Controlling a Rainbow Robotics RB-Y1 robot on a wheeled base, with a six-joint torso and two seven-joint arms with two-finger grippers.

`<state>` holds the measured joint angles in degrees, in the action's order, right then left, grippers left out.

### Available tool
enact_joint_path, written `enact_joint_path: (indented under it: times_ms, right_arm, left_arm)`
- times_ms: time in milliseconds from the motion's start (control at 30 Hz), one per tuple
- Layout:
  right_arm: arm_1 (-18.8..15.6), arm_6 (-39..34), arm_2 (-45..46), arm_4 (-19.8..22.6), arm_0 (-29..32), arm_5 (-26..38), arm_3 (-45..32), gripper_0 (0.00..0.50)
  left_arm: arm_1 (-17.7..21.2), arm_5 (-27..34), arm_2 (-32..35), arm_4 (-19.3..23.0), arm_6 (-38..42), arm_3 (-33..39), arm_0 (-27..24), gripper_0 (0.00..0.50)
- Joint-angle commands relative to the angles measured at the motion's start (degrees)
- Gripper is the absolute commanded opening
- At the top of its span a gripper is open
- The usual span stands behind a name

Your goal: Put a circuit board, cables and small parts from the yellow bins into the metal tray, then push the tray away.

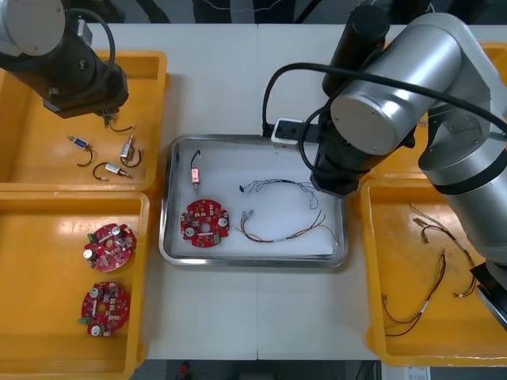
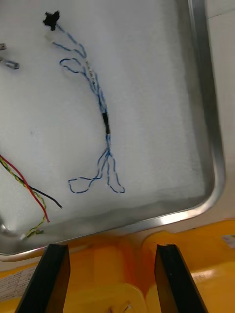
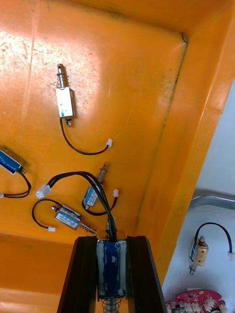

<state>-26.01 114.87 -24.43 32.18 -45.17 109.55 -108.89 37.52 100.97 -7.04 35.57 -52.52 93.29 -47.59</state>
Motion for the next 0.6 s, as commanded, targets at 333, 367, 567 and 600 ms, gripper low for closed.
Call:
enact_joint_path:
  times_ms: [333, 367, 567, 600]
  right_arm:
    - [-1.9, -15.7, 12.8, -1.0, -0.6, 0.4, -7.5, 0.5]
    - [-2.6, -17.3, 13.2, -1.3, 0.2, 0.4, -8.4, 0.5]
    - [-6.3, -25.3, 16.1, -1.1, 4.4, 0.4, -12.6, 0.5]
    - [-6.6, -26.0, 16.4, -1.0, 4.8, 0.4, -12.8, 0.5]
  left_arm:
    - [-0.2, 3.3, 0.1, 4.1, 7.5, 8.4, 0.2, 0.0]
    - [-0.5, 3.3, -0.5, 4.2, 8.7, 9.4, 0.2, 0.0]
    - [-2.6, 3.3, -4.4, 5.1, 13.1, 13.1, 0.2, 0.0]
    - [-2.9, 3.3, -4.7, 5.0, 13.5, 13.3, 0.1, 0.0]
